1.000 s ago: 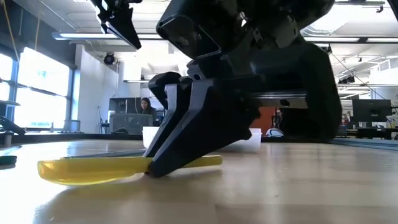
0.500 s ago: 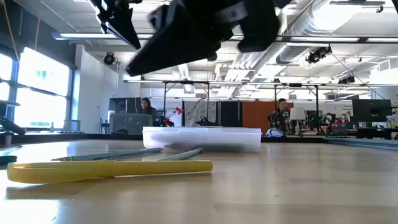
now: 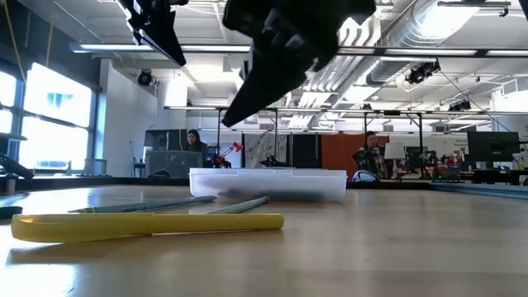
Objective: Pick & place school supplies into a supply box
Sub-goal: Put the yellow pen into the black supply box
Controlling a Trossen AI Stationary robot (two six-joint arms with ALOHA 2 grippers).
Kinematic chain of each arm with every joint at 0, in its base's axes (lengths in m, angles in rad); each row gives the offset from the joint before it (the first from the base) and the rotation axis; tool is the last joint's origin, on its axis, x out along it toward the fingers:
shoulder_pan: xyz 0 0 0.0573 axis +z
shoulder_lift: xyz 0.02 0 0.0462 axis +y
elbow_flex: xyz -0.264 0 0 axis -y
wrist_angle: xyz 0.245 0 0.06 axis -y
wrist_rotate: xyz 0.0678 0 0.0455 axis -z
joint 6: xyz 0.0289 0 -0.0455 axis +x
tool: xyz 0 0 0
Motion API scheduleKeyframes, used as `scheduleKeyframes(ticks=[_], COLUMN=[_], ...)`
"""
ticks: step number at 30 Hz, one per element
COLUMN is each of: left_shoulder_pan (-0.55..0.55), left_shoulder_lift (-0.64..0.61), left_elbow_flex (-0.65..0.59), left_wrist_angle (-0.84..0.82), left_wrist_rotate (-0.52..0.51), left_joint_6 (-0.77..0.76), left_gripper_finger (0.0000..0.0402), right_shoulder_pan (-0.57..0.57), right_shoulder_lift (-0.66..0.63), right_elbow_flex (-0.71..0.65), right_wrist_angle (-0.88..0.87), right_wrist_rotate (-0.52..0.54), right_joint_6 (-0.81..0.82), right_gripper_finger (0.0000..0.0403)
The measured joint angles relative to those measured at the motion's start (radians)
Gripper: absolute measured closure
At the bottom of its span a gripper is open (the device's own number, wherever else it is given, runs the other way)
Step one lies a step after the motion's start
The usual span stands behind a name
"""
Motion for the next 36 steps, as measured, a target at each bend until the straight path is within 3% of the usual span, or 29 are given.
scheduleKeyframes(ticks=[8, 15, 22, 29, 36], left_shoulder_pan=[0.000, 0.000, 0.000, 0.000, 0.000], left_shoulder_lift=[0.000, 0.000, 0.000, 0.000, 0.000], left_elbow_flex=[0.000, 0.000, 0.000, 0.000, 0.000], left_wrist_angle=[0.002, 0.011, 0.020, 0.029, 0.029], left_wrist_rotate=[0.000, 0.008, 0.025, 0.022, 0.026], left_joint_6=[0.000, 0.000, 0.000, 0.003, 0.003], left_gripper_finger=[0.0348, 0.0348, 0.0348, 0.0348, 0.0348], right_shoulder_pan=[0.151, 0.235, 0.258, 0.255, 0.258], right_shoulder_lift=[0.024, 0.110, 0.173, 0.288, 0.367], right_elbow_flex=[-0.079, -0.233, -0.326, -0.322, -0.315], right_wrist_angle=[0.176, 0.558, 0.704, 0.785, 0.857], right_wrist_rotate=[0.072, 0.114, 0.155, 0.188, 0.222], right_joint_6=[0.086, 0.177, 0.257, 0.263, 0.190], right_gripper_finger=[0.0295, 0.0246, 0.0259, 0.0278, 0.0350])
